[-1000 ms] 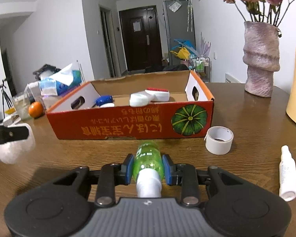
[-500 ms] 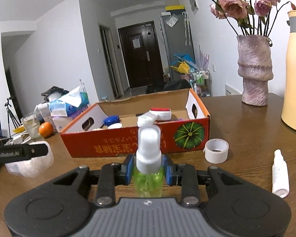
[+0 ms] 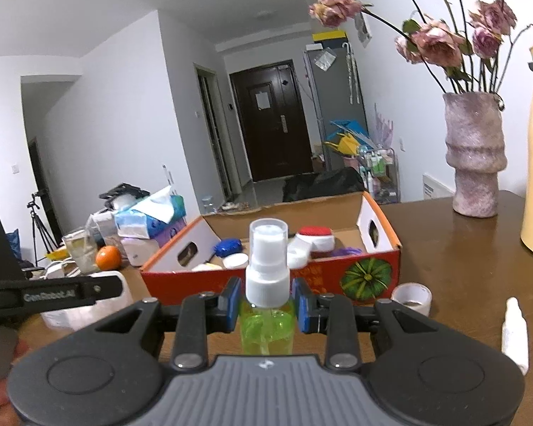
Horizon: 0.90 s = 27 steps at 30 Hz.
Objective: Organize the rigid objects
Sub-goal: 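Carry the white container and green spray bottle with both grippers over the box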
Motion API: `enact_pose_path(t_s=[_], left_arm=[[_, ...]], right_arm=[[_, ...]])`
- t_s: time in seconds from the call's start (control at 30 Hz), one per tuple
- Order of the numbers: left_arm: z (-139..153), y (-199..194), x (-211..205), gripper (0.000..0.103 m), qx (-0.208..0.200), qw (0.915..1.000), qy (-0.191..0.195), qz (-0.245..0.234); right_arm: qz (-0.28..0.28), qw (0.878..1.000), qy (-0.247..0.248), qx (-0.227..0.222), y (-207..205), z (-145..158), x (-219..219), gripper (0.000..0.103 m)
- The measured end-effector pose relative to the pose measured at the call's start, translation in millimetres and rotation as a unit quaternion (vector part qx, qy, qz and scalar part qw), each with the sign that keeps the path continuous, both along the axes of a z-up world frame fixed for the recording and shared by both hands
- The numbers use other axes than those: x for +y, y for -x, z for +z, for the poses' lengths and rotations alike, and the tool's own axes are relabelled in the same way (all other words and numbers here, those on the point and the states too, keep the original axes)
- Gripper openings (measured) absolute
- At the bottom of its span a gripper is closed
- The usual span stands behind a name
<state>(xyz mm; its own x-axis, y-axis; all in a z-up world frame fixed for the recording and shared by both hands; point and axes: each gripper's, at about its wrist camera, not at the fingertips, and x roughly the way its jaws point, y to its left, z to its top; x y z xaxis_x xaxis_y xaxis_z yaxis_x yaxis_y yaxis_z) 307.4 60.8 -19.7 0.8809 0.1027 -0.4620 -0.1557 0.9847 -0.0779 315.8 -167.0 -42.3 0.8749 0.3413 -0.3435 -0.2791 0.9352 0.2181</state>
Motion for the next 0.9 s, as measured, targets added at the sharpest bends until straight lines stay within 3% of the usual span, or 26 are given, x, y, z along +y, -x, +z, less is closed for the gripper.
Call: enact_pose_path(t_s=[0.9], left_arm=[[21.8,-51.3,-11.3,0.084,-0.030,0.9992,0.027,0.008]], right_arm=[[0.018,0.998,-0.042,-0.039,-46.5,28.7,19.4,0.030]])
